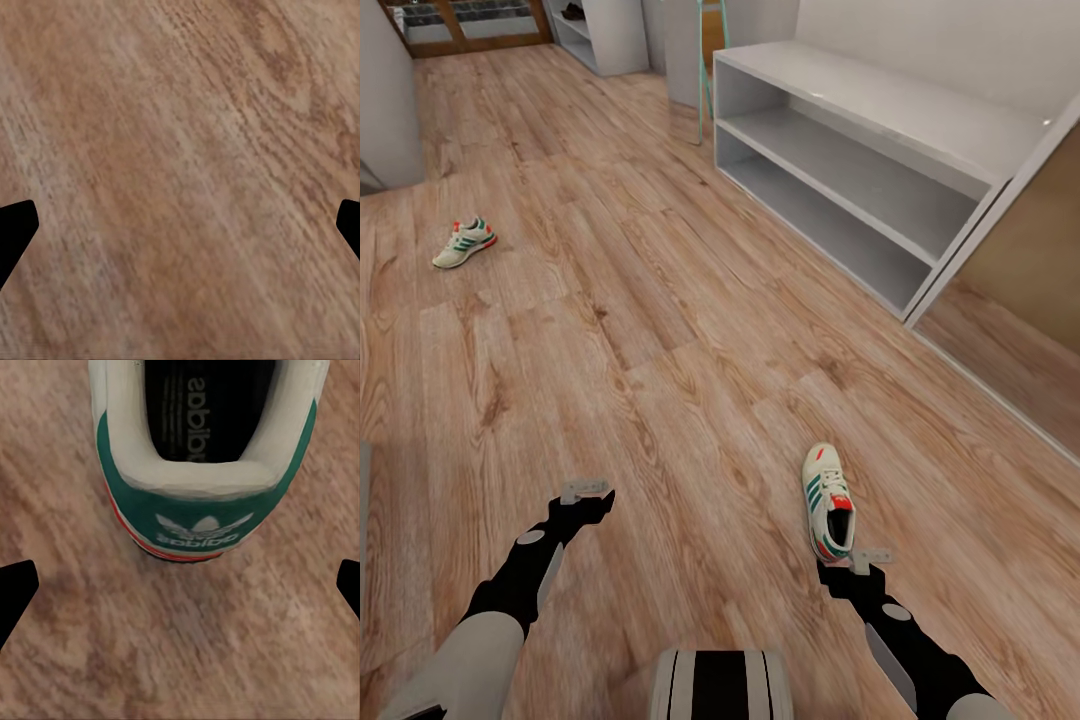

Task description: Pick up the two gym shoes and the two sandals from the corridor floor and place them onto the hallstand (shoe rack) in the corridor, making sure they are on the rack and not on the floor. Arrange them so the two gym shoes are next to each other and the two sandals are next to each other.

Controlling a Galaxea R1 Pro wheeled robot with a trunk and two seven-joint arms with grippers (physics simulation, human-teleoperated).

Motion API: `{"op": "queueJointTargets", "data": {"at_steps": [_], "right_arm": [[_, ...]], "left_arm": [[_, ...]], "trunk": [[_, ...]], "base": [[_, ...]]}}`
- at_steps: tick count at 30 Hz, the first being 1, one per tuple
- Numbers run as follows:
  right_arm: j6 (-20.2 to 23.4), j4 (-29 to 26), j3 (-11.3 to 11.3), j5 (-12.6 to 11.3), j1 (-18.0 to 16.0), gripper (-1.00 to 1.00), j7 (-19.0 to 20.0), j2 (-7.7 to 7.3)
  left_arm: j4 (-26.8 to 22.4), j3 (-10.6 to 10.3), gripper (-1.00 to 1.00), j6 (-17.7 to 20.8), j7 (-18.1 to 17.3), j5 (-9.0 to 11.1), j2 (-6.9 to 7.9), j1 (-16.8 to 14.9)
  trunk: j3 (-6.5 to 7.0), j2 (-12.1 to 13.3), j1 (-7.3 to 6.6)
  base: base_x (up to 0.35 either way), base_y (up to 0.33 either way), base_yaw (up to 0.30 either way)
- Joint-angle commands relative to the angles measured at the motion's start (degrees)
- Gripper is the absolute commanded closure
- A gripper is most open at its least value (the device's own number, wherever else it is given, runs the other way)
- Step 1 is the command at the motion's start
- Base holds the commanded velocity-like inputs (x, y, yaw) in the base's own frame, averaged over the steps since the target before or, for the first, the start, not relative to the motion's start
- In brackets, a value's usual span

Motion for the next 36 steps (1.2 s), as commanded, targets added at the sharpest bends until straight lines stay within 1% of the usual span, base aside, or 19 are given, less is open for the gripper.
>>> {"op": "queueJointTargets", "data": {"at_steps": [1,8,25,33,36], "right_arm": [[-0.17,-0.02,0.48,-0.57,-0.03,-1.00,-0.42,-0.08],[-0.17,-0.03,0.48,-0.57,-0.03,-1.00,-0.42,-0.08],[-0.18,-0.11,0.48,-0.57,-0.03,-1.00,-0.42,-0.08],[-0.18,-0.11,0.43,-0.57,-0.03,-1.00,-0.42,-0.08],[-0.18,-0.11,0.41,-0.57,-0.03,-1.00,-0.42,-0.08]], "left_arm": [[-0.09,0.35,-1.00,0.17,-0.48,-0.49,-0.08,-0.04],[-0.09,0.28,-1.00,0.02,-0.43,-0.49,-0.11,-0.06],[-0.18,0.18,-1.00,0.03,-0.45,-0.49,-0.07,-0.09],[-2.97,0.09,-1.00,0.31,-0.66,-0.43,-0.13,0.16],[-3.15,0.09,-1.00,0.32,-0.67,-0.43,-0.14,0.17]], "trunk": [[-0.03,-0.01,0.00],[-0.03,-0.01,0.00],[-0.03,-0.01,0.00],[-0.03,-0.01,0.00],[-0.03,-0.01,0.00]], "base": [[0.114,0.000,0.000],[0.128,0.000,0.000],[0.013,0.000,0.000],[0.004,0.000,0.000],[0.000,0.000,0.000]]}}
